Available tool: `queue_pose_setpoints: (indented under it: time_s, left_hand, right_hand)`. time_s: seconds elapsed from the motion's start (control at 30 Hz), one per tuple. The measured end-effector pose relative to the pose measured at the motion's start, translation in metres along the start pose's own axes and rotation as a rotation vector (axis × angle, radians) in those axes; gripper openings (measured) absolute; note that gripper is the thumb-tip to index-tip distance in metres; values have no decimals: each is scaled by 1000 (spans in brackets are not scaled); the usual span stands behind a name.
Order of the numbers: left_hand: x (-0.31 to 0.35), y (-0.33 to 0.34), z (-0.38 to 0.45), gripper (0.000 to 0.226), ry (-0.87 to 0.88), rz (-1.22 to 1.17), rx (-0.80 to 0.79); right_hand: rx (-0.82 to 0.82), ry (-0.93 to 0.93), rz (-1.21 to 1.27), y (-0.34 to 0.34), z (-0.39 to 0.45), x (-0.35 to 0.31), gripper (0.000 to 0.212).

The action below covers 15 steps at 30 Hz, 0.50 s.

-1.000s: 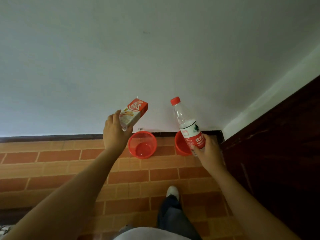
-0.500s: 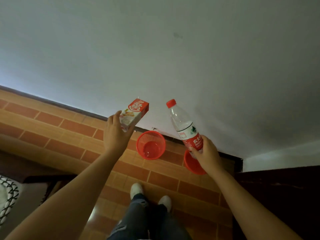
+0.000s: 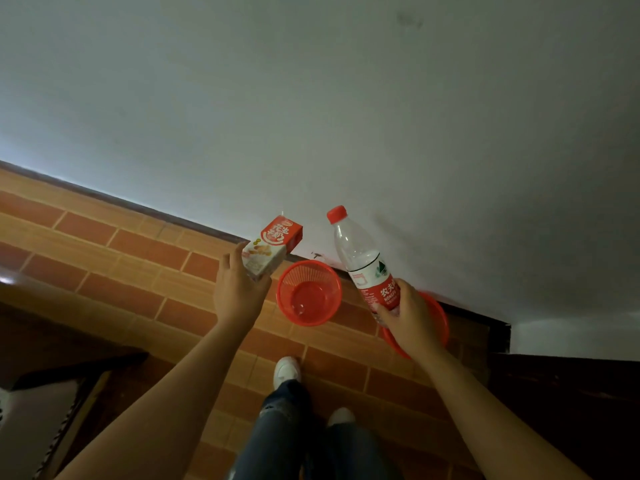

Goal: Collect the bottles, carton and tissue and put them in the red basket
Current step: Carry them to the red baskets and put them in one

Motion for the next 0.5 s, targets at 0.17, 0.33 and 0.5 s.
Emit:
queue_pose_setpoints:
  time_s: [0.17, 0.33, 0.5]
  left_hand:
    - [-45, 69, 19, 67, -23, 5, -15]
    - [-112, 165, 36, 68, -23, 29, -31]
    - [-167, 251, 51, 67, 49, 94, -98]
  right_hand:
    - [-17, 46, 37, 52, 40, 50, 64]
    - [-22, 16, 34, 126, 86, 120, 64]
    - [-24, -13, 18, 191, 119, 167, 60]
Point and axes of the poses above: each hand's wrist, its own z-axis towards the middle knuckle, its own y-axis out of the palm, x = y × z, the point moved 9 cm from there along z, towards the middle knuckle, and after that the axes turned 3 degrees about x, right-handed, at the moved point
